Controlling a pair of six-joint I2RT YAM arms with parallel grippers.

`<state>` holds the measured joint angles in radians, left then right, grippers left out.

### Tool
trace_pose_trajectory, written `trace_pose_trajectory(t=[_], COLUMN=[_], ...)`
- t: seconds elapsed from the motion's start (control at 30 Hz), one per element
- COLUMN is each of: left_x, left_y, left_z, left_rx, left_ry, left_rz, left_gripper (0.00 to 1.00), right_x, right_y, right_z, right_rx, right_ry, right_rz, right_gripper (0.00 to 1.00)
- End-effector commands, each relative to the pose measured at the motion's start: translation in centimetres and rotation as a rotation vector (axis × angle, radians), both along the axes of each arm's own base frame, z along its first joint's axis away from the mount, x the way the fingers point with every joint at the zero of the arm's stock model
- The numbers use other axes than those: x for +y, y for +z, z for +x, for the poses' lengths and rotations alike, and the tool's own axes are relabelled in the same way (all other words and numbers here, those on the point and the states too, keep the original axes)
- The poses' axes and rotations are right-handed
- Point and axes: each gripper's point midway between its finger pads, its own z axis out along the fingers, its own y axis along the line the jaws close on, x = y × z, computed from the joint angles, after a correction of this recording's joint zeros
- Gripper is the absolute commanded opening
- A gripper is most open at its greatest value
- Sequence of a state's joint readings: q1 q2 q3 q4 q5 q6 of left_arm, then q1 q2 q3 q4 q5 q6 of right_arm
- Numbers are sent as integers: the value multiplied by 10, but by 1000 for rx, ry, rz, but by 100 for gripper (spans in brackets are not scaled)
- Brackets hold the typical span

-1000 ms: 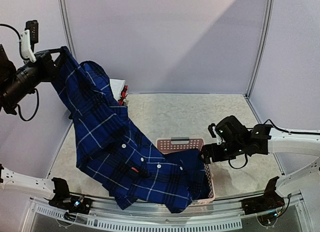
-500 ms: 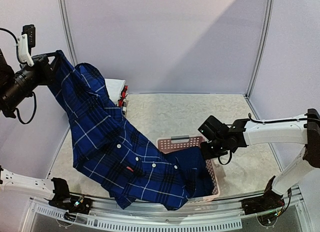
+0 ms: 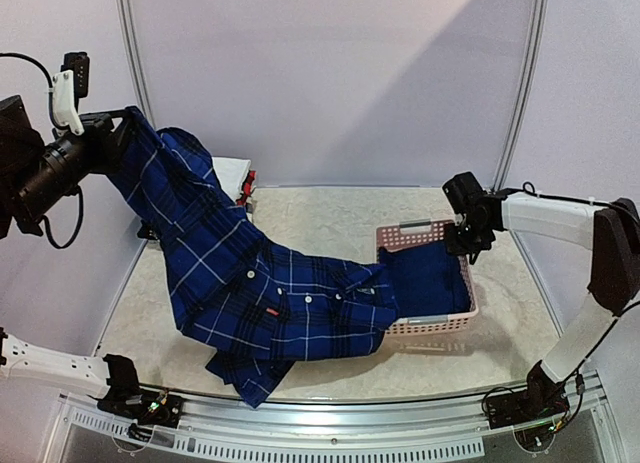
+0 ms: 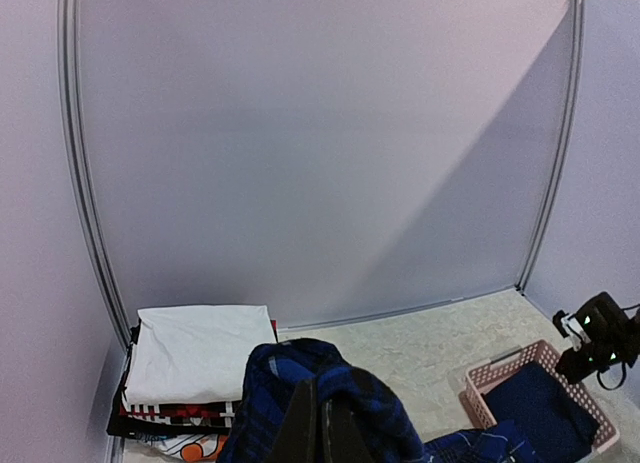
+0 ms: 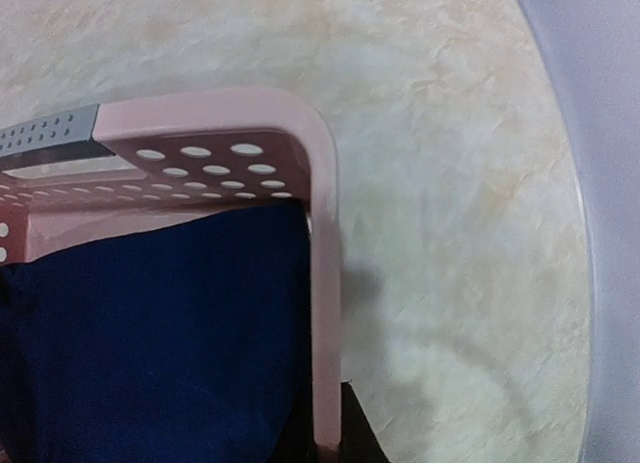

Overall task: Fold and stack the mixed laundry pile
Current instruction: Move the bin to the corner of the board.

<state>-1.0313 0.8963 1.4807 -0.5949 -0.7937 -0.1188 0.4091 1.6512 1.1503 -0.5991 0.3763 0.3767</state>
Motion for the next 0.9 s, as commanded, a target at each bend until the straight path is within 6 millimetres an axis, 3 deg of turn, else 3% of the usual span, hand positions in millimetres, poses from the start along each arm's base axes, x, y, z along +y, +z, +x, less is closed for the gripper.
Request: trace_pose_trajectory(t=[0.0, 0.07, 0.2, 0.27, 0.4, 0.5, 0.63, 0.77, 0.8, 0.87], left_x=[1, 1, 1, -1, -7, -12, -20, -32, -35, -39], left_y=[3, 3, 1, -1, -5, -8, -13, -18, -19, -22], left_z=[1, 1, 1, 2, 7, 10, 14, 20, 21, 23], left_rx=[-6, -6, -3, -1, 9, 17, 24, 37, 42, 53], left_ry=[5, 7, 11, 12, 13, 15, 11, -3, -6, -12], left_rz=[10, 11, 17, 19, 37, 50, 67, 83, 87, 98], left_gripper=[0, 0, 0, 0, 0, 0, 0, 0, 0, 0], right_x=[-39, -53, -72, -71, -44, 11, 111, 202, 221, 244], right_y=[1, 1, 2, 9, 35, 65, 84, 79, 68, 55], right_z=[49, 69, 96, 109, 115, 105, 79, 58, 54, 52], right_rx=[2, 4, 46, 56, 11, -75, -144, -159, -143, -125], right_ry=[28, 16, -16, -24, -15, 63, 206, 268, 280, 284], right_rz=[-171, -173, -210, -214, -111, -6, 141, 300, 301, 286], right_gripper=[6, 7, 32, 47, 63, 66, 64, 59, 58, 58])
